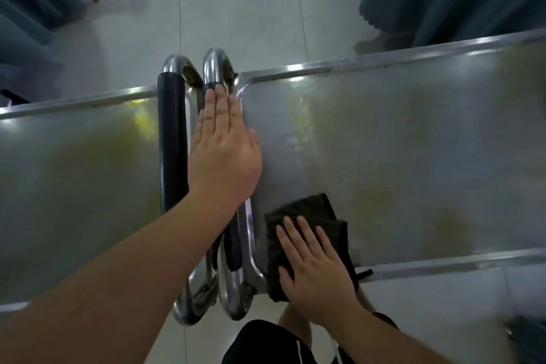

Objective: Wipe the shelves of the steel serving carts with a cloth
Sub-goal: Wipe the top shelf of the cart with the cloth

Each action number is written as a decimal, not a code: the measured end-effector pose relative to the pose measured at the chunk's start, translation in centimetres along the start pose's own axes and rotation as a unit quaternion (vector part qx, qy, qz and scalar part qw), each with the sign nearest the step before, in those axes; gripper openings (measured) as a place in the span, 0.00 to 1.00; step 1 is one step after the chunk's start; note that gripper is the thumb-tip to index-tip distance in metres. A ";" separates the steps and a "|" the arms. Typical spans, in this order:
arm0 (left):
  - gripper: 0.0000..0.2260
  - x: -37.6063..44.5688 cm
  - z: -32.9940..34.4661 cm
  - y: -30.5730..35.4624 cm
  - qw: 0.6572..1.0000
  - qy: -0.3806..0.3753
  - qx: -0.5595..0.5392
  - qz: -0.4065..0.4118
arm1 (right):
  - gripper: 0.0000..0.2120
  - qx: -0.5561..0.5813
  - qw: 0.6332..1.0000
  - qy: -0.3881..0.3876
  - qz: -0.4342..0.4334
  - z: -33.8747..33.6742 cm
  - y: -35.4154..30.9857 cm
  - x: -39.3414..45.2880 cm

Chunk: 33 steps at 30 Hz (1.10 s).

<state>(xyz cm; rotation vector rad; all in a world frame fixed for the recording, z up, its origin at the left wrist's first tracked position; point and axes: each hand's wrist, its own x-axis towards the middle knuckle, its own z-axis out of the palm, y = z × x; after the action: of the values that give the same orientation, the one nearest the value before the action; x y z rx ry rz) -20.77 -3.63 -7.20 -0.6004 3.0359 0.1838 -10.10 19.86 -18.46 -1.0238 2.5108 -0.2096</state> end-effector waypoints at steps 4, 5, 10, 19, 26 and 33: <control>0.32 0.1 -0.1 0.5 1.000 -0.024 0.001 -0.015 | 0.33 0.008 1.000 -0.001 -0.001 -0.8 1.1 1.8; 0.33 0.1 -0.1 0.6 1.000 -0.025 0.002 -0.018 | 0.33 0.011 1.000 0.009 0.009 -1.1 1.7 3.1; 0.33 -0.3 0.2 0.9 1.000 -0.005 0.025 -0.013 | 0.35 0.006 0.997 0.066 0.043 -5.6 5.1 14.1; 0.32 -0.1 0.8 0.6 0.999 0.012 0.043 -0.007 | 0.36 -0.022 0.997 0.070 0.022 -12.1 7.6 30.0; 0.32 -0.1 0.5 0.6 0.999 -0.011 0.038 -0.010 | 0.36 -0.022 0.998 0.056 0.014 -9.9 7.0 22.5; 0.32 -0.2 0.3 0.7 1.000 -0.012 0.014 -0.024 | 0.36 -0.039 0.999 -0.001 -0.010 -4.1 7.4 4.5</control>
<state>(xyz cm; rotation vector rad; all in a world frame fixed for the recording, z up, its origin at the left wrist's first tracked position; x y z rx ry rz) -20.82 -2.90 -7.46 -0.6628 2.9935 0.1462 -19.50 21.98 -18.35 -1.0791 2.5260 -0.1183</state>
